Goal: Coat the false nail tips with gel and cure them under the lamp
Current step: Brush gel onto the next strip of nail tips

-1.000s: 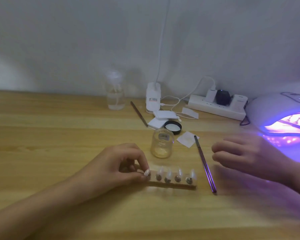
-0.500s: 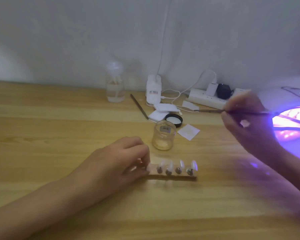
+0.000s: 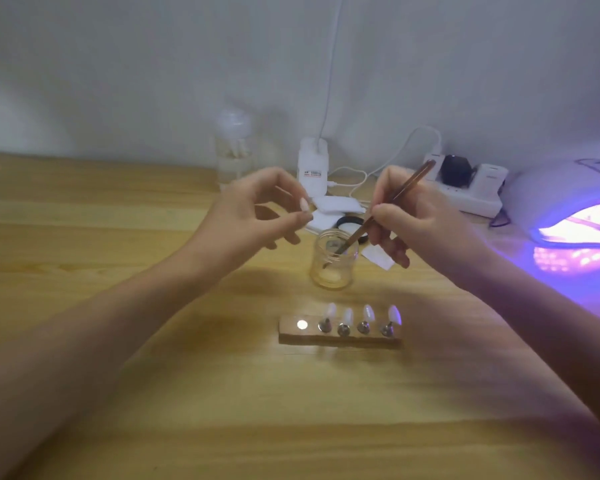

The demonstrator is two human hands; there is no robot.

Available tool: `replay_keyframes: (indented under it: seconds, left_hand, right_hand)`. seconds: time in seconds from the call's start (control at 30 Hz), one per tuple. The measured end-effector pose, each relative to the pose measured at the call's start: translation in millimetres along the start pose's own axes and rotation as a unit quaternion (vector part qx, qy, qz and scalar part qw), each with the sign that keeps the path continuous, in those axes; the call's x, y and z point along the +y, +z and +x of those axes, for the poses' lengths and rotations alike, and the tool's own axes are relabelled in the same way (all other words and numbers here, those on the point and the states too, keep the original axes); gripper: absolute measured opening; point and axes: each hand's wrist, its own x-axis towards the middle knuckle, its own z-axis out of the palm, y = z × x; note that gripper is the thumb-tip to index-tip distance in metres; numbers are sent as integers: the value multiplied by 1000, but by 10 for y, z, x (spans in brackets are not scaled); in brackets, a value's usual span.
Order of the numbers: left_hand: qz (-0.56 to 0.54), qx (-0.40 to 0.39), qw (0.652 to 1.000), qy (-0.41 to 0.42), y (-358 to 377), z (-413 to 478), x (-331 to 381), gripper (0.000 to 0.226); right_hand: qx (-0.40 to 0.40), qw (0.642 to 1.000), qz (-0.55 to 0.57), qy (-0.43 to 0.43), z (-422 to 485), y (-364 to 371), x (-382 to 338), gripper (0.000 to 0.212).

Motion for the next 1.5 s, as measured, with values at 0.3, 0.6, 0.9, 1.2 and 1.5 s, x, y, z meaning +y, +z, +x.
replay_keyframes:
  seconds: [0.3,0.6,0.9,1.2,1.5]
  left_hand:
    - [-87,26,996,-23,122,-57,-303,12]
    - [-83,32,995,-47,162,-66,-354,8]
    - [-50,0,999,-18,173,-59,-375,10]
    - [-55,-12,998,10,181,-52,-391,13]
    - [-63,-4,998,17,181,-55,-378,10]
  right_hand:
    - [-21,999,29,10,-14,44,120,2]
    - [69,969,226,75,-21,-109,322,14]
    - [134,935,308,111,-146,-5,455,21]
    - [137,930,334,71,-168,71,422,22]
    - [146,937,313,58,-170,71,439,24]
